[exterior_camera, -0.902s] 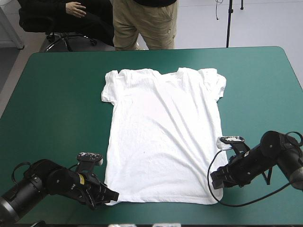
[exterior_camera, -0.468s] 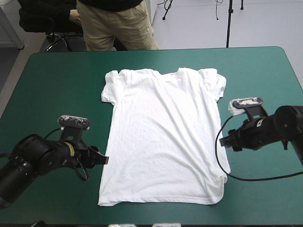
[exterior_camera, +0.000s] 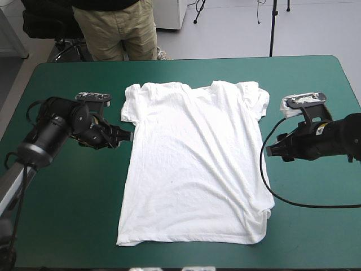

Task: Fold the cloth

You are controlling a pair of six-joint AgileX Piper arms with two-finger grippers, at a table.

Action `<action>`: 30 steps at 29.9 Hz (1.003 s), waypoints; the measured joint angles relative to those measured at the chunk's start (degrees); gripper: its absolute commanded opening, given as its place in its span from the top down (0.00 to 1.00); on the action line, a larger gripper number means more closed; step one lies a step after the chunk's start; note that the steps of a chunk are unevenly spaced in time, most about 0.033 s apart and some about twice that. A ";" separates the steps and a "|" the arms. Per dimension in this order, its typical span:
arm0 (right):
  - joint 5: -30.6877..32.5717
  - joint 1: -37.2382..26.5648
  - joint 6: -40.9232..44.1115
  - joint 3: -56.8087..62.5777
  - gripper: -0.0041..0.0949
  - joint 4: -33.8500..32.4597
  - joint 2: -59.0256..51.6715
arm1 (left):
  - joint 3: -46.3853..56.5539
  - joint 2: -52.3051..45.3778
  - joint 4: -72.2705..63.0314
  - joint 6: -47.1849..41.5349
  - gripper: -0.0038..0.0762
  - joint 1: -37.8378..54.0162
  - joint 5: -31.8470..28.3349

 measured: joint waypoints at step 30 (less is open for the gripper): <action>-1.19 0.00 0.05 -0.06 0.50 -0.36 0.75 | -9.54 29.19 -4.15 2.33 0.87 0.34 -7.29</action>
